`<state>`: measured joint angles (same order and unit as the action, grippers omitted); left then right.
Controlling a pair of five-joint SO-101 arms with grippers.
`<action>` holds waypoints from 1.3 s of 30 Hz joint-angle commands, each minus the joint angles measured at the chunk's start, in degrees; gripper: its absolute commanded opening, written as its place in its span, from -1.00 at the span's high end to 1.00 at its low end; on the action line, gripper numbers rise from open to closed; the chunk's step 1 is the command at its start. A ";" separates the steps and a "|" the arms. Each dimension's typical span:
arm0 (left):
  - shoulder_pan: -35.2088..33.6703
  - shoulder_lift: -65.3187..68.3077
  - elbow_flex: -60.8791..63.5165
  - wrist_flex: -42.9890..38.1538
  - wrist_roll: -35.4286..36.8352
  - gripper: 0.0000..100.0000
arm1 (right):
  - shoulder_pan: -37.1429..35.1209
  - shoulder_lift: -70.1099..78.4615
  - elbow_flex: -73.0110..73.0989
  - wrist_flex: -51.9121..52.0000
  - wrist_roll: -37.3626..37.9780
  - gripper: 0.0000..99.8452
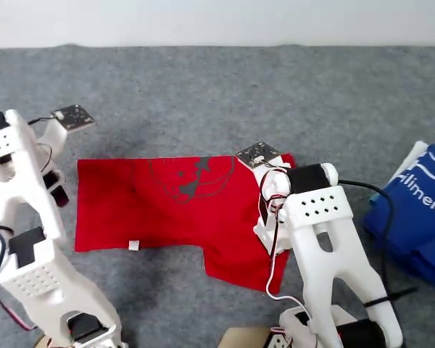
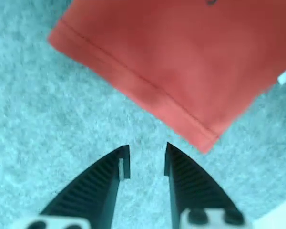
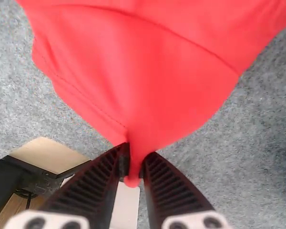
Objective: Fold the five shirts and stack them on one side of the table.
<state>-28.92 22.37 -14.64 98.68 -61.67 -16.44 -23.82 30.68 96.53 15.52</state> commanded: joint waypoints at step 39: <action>-3.34 -0.97 -4.26 1.32 18.37 0.99 | -17.01 -1.01 11.69 -21.32 -21.27 0.98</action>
<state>-30.33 22.37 -15.43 98.77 -45.14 -32.97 -23.82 42.02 78.33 -5.05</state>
